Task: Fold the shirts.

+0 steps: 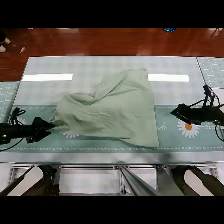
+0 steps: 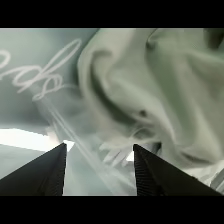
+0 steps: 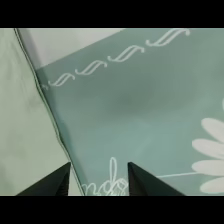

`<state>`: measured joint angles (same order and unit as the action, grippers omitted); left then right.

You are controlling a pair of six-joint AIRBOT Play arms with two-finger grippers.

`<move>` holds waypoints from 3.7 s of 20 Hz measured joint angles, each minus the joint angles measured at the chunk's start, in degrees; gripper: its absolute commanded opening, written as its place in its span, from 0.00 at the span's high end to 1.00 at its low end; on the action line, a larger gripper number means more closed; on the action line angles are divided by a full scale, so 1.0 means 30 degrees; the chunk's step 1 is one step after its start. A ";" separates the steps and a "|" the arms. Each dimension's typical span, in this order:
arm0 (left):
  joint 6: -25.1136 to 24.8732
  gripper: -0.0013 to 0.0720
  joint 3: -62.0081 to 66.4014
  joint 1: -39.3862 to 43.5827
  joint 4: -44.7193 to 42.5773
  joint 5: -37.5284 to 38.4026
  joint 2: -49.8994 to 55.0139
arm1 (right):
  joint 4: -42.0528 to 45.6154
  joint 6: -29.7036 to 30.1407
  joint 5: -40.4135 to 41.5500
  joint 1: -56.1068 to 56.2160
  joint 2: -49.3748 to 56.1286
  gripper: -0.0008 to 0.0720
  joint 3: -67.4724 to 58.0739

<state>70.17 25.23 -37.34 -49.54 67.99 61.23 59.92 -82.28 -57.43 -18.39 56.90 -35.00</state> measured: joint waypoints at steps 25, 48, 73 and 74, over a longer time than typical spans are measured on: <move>-0.0678 0.96 0.0058 0.4481 0.1035 -0.2426 0.0291 | -0.3235 0.0466 -0.1778 0.5799 0.3359 0.86 0.2623; 0.0277 0.96 2.3955 0.0903 0.7708 0.0583 -0.6368 | 0.1005 0.0459 -0.5085 0.3024 -0.4240 0.96 -2.4028; 0.4707 0.96 1.5992 0.8881 -0.3555 -0.1741 0.1559 | -0.0153 0.1151 -0.2302 0.2914 0.1953 0.96 -1.2327; 0.4583 0.96 1.6087 0.9129 -0.3002 -0.2375 0.3016 | -0.0678 0.1508 -0.1625 0.2914 0.3402 0.96 -1.2458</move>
<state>83.92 73.49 -9.96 -58.54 60.86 70.28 57.89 -77.76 -62.30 -9.65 67.11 -72.38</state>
